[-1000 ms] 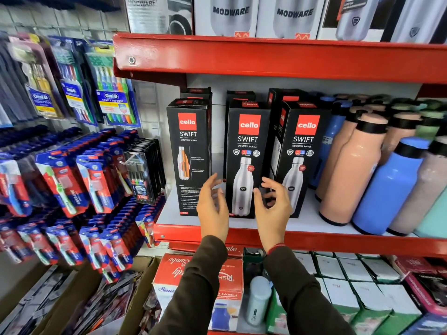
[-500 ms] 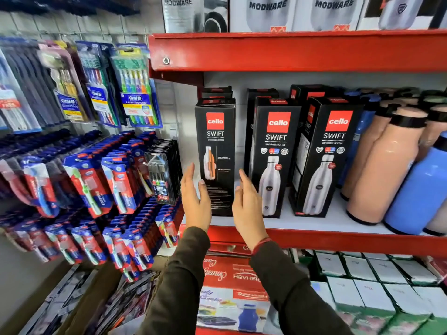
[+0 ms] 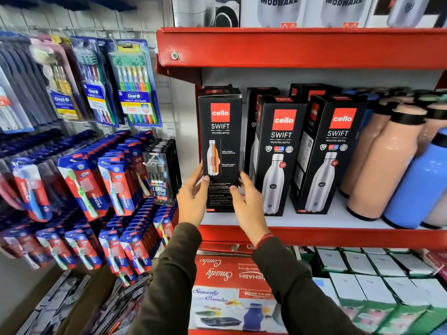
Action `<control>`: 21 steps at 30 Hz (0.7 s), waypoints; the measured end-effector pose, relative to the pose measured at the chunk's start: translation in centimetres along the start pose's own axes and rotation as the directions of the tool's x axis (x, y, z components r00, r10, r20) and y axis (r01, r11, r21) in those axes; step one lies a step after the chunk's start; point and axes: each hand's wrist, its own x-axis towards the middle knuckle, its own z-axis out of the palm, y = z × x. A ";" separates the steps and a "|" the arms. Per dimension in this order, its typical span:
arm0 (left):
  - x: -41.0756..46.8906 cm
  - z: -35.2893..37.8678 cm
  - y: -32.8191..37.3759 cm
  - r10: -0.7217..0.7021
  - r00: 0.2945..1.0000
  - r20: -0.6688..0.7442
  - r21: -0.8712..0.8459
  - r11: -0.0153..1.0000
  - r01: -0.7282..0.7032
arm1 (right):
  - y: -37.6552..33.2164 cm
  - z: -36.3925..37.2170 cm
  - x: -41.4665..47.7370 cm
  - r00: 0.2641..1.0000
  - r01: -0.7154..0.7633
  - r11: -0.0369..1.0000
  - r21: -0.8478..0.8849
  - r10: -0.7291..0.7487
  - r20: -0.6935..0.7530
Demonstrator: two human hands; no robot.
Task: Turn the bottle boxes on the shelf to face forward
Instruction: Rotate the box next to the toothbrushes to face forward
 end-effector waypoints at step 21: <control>0.4 -0.9 0.7 0.116 0.992 -0.052 0.180 0.978 -0.105 | -0.9 0.1 1.4 0.996 0.047 0.994 -0.101 -0.055 -0.077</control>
